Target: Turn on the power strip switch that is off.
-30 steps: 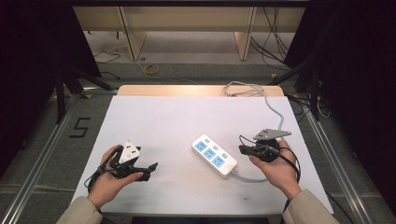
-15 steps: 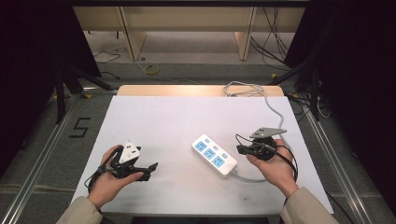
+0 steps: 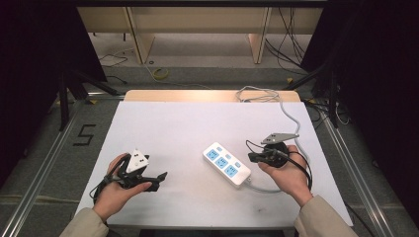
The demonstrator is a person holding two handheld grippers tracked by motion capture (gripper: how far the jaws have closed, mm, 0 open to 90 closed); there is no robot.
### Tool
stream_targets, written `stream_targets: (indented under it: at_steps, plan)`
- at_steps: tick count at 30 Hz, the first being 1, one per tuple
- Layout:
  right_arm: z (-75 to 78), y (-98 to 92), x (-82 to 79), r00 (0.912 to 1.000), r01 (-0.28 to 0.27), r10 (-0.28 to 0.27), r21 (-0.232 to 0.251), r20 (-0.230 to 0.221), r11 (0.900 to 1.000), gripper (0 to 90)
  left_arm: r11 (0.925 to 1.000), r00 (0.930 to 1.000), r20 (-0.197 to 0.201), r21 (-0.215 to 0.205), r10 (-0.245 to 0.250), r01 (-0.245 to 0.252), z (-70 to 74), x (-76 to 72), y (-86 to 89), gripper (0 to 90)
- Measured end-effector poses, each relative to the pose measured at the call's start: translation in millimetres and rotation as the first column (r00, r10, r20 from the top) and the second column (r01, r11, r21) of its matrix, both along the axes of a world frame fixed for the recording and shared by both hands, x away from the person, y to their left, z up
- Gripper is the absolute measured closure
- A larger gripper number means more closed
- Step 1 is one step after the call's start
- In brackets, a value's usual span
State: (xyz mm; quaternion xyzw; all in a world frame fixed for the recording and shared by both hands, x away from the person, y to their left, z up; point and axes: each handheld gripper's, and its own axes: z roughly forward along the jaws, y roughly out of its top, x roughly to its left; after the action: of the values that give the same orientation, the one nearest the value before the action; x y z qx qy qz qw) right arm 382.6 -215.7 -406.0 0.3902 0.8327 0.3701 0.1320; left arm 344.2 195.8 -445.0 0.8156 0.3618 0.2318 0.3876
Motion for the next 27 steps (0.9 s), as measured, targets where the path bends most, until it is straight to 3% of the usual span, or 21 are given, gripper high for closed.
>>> stream_targets:
  at_steps: [27]
  plan:
    - [-0.4, 17.1, 9.2, 0.9989, -0.028, 0.026, -0.047, -0.038, 0.999, 90.0, 1.0, 1.0, -0.002, -0.001, -0.007, 0.007, -0.4, 0.0, -1.8, 15.6]
